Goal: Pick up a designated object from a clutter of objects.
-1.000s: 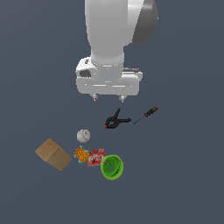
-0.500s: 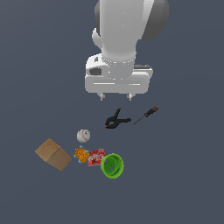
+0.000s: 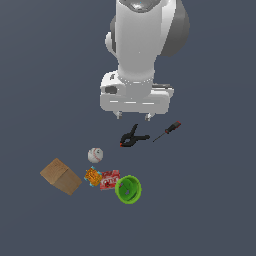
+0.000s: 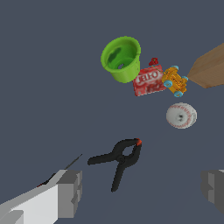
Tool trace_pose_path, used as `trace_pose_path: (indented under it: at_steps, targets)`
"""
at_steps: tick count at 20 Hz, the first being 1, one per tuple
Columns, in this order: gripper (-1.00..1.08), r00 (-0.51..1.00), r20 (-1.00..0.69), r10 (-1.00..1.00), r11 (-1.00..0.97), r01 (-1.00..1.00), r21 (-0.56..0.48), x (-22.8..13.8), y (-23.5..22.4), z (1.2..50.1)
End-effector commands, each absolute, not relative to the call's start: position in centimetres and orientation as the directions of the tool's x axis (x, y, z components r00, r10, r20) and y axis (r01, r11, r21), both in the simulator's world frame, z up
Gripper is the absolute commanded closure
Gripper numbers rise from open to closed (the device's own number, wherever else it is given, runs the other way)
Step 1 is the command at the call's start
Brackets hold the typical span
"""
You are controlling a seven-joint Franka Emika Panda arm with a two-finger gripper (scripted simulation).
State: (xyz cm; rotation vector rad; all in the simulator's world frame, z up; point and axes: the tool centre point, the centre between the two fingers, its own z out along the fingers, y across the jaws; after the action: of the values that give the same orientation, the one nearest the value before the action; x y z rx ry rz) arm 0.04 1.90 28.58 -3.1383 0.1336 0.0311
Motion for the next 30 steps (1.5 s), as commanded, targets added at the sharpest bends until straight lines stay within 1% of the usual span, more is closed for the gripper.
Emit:
trace_pose_path:
  at_steps: [1,11,21,30]
  targets:
    - [-0.92,0.992,-0.021,-0.123,-0.992,-0.123,-0.005,-0.1,2.2,27.3]
    - [-0.92,0.929,-0.030,-0.368,-0.929,-0.369,-0.027,-2.0,3.2,19.7]
    - [-0.92,0.777,-0.030,-0.629,-0.777,-0.629,-0.020,-5.7,3.3,12.1]
    - [-0.92,0.642,-0.011,-0.767,-0.642,-0.767,-0.005,-8.7,2.6,8.1]
